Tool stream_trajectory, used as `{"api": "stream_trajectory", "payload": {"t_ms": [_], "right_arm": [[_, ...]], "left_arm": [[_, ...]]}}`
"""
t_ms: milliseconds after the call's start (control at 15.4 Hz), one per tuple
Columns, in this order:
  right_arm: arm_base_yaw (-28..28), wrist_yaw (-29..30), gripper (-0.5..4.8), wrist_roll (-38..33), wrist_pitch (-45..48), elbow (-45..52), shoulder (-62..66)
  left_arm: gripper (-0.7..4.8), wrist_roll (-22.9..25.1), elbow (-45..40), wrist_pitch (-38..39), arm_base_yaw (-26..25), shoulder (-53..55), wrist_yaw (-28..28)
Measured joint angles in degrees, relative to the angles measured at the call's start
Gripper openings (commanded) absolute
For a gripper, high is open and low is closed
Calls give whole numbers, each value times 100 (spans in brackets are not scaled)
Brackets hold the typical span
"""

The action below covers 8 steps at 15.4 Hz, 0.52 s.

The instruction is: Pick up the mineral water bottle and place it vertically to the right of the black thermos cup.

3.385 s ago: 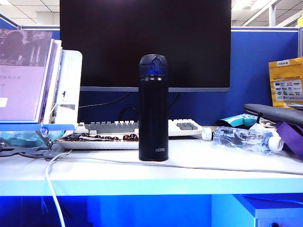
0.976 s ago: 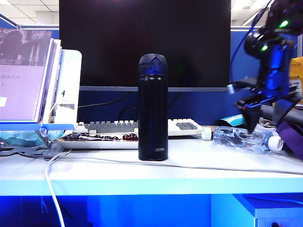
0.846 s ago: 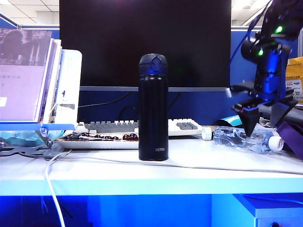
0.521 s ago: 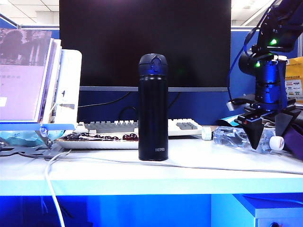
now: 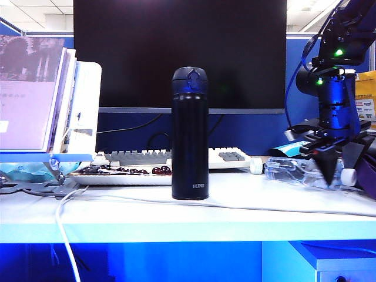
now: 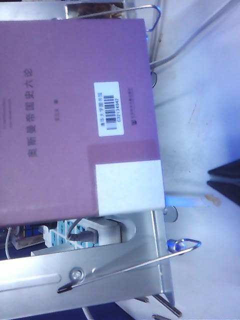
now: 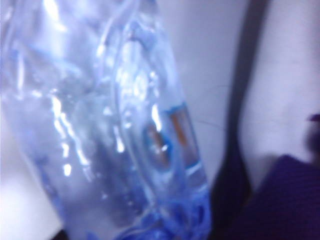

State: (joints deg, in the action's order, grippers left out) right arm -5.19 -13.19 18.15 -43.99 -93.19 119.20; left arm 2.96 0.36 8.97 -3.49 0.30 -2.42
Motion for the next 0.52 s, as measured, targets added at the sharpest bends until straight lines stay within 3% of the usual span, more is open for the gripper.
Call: {"api": "stream_trajectory", "payload": {"t_ms": [521], "right_arm": [[0,-278,202,-11,-450,-481,-24]], "left_arm": [[-3,0,0,2,0,0,0]]}}
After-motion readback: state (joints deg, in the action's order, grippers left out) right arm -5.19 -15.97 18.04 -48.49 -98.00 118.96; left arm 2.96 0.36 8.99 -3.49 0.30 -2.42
